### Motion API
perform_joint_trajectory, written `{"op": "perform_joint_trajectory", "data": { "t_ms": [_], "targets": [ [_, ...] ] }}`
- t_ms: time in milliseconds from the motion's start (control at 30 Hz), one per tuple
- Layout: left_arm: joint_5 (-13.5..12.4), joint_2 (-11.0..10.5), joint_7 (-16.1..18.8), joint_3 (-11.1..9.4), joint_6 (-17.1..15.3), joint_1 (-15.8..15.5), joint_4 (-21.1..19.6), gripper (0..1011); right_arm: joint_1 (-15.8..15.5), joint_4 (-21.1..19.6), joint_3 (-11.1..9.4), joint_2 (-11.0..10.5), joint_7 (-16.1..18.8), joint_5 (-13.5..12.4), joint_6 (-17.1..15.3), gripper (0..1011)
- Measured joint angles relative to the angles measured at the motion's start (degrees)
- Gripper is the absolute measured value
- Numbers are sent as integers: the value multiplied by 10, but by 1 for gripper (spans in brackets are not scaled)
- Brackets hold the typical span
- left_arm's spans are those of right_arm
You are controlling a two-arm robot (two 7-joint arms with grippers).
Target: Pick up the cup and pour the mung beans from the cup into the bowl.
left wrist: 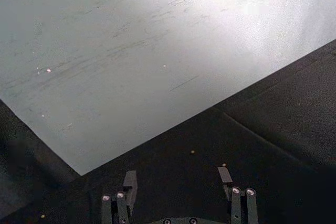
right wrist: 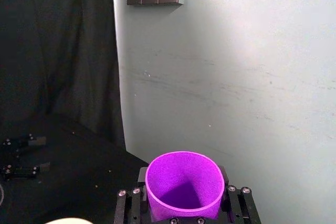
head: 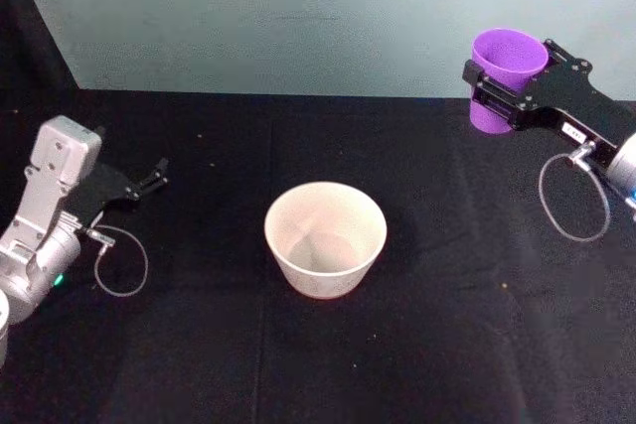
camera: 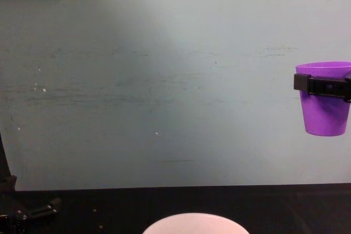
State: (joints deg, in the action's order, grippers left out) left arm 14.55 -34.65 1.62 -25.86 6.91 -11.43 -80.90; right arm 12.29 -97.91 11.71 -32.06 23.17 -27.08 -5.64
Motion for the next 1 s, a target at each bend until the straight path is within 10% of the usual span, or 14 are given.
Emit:
{"op": "perform_joint_trajectory", "data": {
  "t_ms": [1000],
  "targets": [
    [0,0,0,0,0,0,0,1000,28,33,19,18,-5,21,25,750]
  ]
}}
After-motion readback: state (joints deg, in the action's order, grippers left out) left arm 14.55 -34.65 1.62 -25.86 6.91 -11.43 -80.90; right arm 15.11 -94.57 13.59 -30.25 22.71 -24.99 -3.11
